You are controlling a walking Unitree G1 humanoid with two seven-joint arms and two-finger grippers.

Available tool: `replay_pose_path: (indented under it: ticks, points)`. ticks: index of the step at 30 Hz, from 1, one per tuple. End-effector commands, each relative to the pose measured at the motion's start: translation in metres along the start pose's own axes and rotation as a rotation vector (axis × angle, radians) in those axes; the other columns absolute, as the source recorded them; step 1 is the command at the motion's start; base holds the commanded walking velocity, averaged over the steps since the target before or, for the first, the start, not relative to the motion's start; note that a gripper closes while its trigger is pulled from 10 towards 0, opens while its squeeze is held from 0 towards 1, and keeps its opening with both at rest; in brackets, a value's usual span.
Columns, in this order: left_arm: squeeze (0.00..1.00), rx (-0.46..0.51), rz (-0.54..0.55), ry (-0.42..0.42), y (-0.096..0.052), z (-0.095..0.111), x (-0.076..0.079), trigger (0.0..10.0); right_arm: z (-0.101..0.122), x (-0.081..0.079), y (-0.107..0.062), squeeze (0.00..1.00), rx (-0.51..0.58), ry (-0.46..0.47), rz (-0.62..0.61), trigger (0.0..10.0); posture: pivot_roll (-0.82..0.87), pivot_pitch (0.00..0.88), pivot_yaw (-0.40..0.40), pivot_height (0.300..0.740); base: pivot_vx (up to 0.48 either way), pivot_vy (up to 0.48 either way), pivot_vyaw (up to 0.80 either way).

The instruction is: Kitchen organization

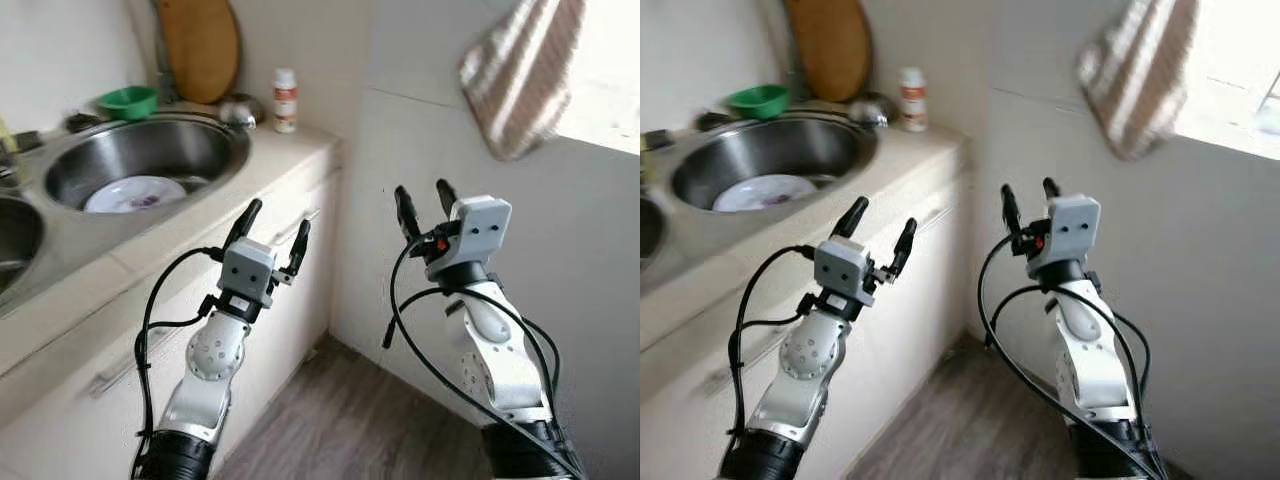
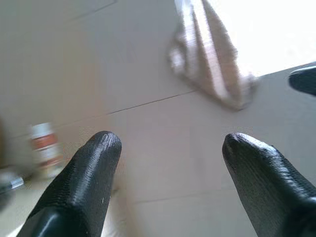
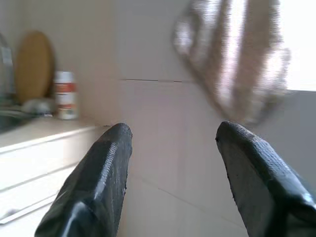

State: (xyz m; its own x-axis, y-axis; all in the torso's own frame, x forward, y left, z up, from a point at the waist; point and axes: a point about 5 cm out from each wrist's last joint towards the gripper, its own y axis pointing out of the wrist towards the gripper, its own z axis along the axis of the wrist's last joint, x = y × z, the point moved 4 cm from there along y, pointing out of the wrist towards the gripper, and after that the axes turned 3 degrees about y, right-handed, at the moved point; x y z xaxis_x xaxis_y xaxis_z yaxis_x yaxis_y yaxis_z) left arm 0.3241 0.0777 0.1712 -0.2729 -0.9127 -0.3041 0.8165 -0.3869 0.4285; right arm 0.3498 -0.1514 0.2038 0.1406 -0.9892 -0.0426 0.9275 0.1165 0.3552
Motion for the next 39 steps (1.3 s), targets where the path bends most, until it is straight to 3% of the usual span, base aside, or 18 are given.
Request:
replay_pose_path:
  ticks: [1,16,27,30,39]
  points:
    - [0.00,-0.009,0.011,0.024,-0.001,-0.001,-0.009,10.0,0.003,-0.004,0.002,0.00,0.009,0.001,0.003,10.0,0.03,0.000,0.025,0.740,0.000,0.000,-0.80]
    - [0.00,-0.048,0.001,0.035,-0.001,-0.009,-0.005,10.0,-0.006,0.001,0.002,0.00,-0.032,-0.054,-0.026,10.0,0.02,0.000,0.024,0.740,0.000,-0.049,-0.80]
    - [0.00,-0.055,0.004,0.034,-0.001,-0.010,-0.005,10.0,-0.014,-0.003,0.002,0.00,-0.072,-0.082,-0.021,10.0,0.02,0.000,0.024,0.740,0.000,-0.366,0.00]
    - [0.00,-0.054,0.005,0.030,-0.001,-0.010,-0.005,10.0,-0.017,0.000,0.002,0.00,-0.084,-0.046,-0.042,10.0,0.03,0.000,0.024,0.740,0.000,0.000,-0.80]
    - [0.00,-0.072,0.005,0.031,-0.002,-0.014,-0.006,10.0,-0.023,0.008,0.002,0.00,-0.117,-0.091,-0.083,10.0,0.03,0.000,0.026,0.740,0.000,0.000,-0.80]
